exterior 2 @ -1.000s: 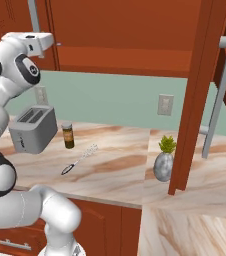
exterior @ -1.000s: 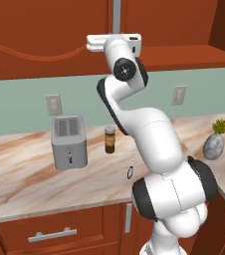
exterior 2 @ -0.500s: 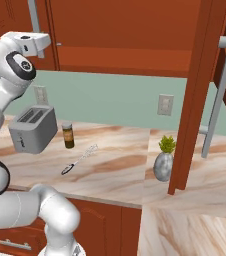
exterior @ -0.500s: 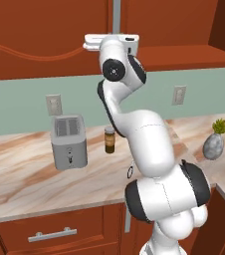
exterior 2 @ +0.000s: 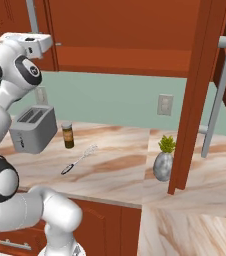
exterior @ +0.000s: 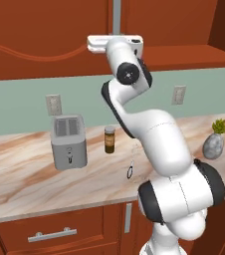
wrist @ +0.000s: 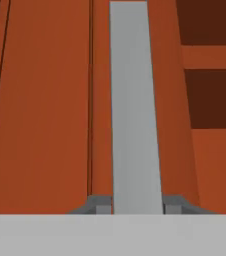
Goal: Pick the pan from the cabinet and place it on the stove. Then turn on the stove burner for the pan.
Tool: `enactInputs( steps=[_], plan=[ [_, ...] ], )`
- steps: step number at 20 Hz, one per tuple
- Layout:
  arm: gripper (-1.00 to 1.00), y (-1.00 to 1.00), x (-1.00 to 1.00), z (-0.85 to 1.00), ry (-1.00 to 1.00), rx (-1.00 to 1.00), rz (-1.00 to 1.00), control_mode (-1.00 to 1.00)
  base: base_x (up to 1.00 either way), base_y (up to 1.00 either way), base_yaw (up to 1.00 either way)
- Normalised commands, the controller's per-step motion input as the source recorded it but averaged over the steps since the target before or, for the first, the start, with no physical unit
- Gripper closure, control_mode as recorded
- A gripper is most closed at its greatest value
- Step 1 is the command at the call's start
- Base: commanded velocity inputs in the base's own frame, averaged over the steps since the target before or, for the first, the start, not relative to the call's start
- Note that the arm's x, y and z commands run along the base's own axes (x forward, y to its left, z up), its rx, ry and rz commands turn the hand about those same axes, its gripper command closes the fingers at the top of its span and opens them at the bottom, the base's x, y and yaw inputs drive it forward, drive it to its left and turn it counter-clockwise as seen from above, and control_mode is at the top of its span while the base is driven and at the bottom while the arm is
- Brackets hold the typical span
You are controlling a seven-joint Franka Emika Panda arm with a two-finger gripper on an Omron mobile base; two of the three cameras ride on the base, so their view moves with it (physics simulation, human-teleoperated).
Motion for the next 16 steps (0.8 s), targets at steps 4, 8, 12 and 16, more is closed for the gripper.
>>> enactInputs(
  steps=[4, 8, 12, 16],
  plan=[
    [1.00, 0.27, -0.63, 0.38, 0.01, 0.00, 0.11, -1.00, 0.00, 0.00, 0.00],
    [1.00, 0.40, -0.67, 0.53, 0.09, 0.00, 0.06, -1.00, 0.00, 0.00, 0.00],
    [1.00, 0.50, -0.62, 0.52, 0.14, 0.00, 0.03, -1.00, 0.00, 0.00, 0.00],
    [1.00, 0.54, -0.64, 0.46, 0.14, 0.00, 0.01, -1.00, 0.00, 0.00, 0.00]
  ],
)
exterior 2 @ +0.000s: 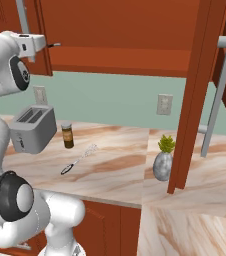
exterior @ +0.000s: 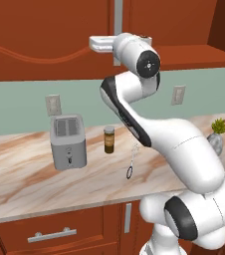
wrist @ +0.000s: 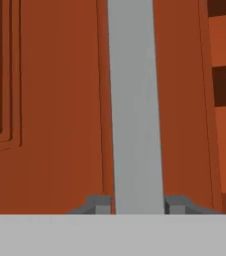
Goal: Pick the pan from the cabinet and place it on the stove. Then turn on the stove burner for the pan.
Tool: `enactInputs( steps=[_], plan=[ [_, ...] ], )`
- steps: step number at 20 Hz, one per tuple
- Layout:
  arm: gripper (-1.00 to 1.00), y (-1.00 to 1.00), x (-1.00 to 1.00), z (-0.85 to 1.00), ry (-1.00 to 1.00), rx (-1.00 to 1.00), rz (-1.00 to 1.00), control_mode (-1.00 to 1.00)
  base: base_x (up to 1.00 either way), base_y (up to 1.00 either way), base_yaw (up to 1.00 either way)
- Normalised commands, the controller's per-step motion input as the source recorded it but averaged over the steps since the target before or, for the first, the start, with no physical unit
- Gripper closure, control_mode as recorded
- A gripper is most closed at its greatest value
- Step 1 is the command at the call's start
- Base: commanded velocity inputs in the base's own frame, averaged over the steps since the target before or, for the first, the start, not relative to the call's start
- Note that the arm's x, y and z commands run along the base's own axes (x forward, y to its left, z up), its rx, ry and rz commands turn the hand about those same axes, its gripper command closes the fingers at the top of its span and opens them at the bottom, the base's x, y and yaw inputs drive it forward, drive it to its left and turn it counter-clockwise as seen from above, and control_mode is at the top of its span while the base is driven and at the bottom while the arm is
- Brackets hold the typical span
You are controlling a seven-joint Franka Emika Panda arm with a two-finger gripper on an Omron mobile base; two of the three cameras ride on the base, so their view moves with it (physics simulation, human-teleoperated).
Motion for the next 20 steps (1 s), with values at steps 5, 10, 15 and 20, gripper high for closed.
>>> enactInputs(
  steps=[5, 10, 15, 20],
  plan=[
    [1.00, 0.59, -0.68, 0.20, 0.11, 0.00, 0.00, -1.00, 0.00, 0.00, 0.00],
    [1.00, 0.64, -0.67, 0.04, 0.09, 0.00, 0.00, -1.00, 0.00, 0.00, 0.00],
    [1.00, 0.63, -0.69, 0.00, 0.05, 0.00, 0.00, -1.00, 0.00, 0.00, 0.00],
    [1.00, 0.60, -0.78, -0.04, 0.00, -0.02, 0.00, -1.00, 0.00, 0.00, 0.00]
  ],
)
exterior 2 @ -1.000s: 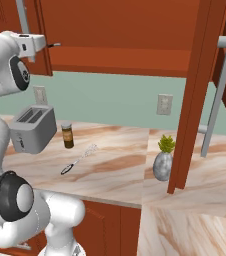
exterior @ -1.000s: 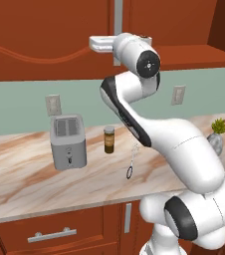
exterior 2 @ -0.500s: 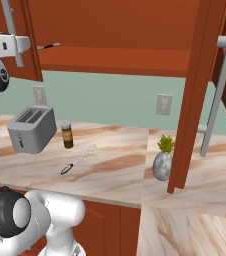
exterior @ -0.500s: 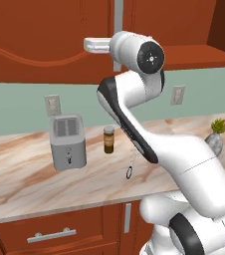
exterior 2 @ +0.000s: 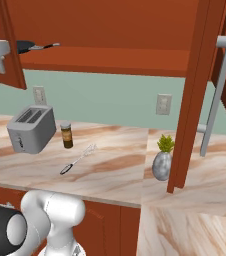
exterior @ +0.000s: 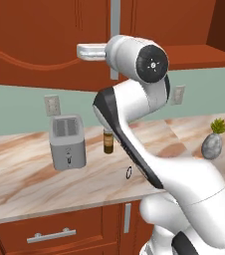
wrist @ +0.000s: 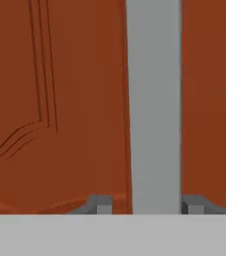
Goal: Pick the pan from the cabinet and place it on the stove. Then turn on the stove burner for the pan.
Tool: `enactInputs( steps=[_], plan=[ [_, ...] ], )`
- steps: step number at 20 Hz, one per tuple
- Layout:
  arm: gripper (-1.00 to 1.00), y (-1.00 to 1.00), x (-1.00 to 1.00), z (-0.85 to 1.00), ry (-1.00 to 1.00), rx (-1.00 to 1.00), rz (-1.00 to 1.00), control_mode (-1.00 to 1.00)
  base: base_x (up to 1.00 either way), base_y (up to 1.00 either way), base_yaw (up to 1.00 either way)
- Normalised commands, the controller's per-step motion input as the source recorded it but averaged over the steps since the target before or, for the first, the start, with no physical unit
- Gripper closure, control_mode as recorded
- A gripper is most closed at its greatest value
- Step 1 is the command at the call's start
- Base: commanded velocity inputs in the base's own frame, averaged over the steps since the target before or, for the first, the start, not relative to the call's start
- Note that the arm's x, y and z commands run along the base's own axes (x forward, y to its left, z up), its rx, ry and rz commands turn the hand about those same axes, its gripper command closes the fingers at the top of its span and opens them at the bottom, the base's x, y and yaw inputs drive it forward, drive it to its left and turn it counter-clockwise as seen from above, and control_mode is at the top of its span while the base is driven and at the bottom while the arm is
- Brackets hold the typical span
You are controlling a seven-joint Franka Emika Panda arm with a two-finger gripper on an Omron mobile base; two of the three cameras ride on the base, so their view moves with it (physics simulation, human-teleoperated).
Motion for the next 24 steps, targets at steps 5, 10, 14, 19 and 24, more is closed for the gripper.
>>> enactInputs(
  steps=[5, 10, 14, 19, 24],
  plan=[
    [-1.00, 0.69, -0.59, -0.17, 0.01, -0.06, 0.00, -1.00, 0.00, 0.00, 0.00],
    [-1.00, 0.07, -0.13, -0.17, 0.01, 0.02, 0.03, -1.00, 0.00, 0.00, 0.00],
    [-1.00, -0.01, -0.54, -0.05, 0.00, 0.09, 0.04, -1.00, 0.00, 0.00, 0.00],
    [-1.00, -0.06, -0.63, 0.00, 0.00, 0.15, 0.03, -1.00, 0.00, 0.00, 0.00],
    [-1.00, -0.04, -0.47, 0.00, 0.01, 0.18, 0.03, -1.00, 0.00, 0.00, 0.00]
  ],
)
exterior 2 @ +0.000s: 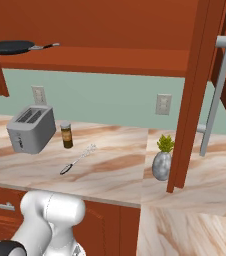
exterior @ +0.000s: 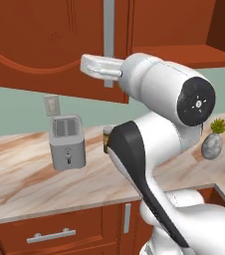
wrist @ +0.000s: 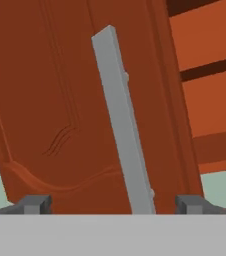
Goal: Pick the pan from the cabinet and place it on the stove. Then turn on the stove burner for the pan.
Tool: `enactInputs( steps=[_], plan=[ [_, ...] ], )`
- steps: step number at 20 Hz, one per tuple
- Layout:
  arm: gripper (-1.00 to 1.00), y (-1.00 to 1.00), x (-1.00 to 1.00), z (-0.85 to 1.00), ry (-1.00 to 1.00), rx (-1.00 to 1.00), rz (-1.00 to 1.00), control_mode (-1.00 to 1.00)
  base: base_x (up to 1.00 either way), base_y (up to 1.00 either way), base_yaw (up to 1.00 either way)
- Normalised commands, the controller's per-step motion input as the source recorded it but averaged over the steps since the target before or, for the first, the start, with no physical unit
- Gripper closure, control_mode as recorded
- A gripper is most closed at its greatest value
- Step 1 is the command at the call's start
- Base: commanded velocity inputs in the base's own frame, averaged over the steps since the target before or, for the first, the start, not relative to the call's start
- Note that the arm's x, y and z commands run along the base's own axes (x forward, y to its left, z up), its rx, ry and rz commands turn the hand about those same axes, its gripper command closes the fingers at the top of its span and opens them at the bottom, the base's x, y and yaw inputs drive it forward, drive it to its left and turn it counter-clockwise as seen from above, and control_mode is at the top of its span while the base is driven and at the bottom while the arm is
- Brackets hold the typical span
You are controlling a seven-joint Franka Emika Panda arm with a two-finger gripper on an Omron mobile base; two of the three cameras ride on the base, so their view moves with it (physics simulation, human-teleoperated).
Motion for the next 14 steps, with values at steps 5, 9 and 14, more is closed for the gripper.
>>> enactInputs(
  steps=[5, 9, 14],
  plan=[
    [-1.00, -0.23, -0.44, 0.00, 0.04, 0.19, 0.06, -1.00, 0.00, 0.00, 0.00],
    [-1.00, -0.56, -0.25, 0.00, 0.06, 0.21, 0.11, -1.00, 0.00, 0.00, 0.00],
    [-1.00, -0.70, -0.11, 0.00, 0.09, 0.20, 0.12, -1.00, 0.00, 0.00, 0.00]
  ],
)
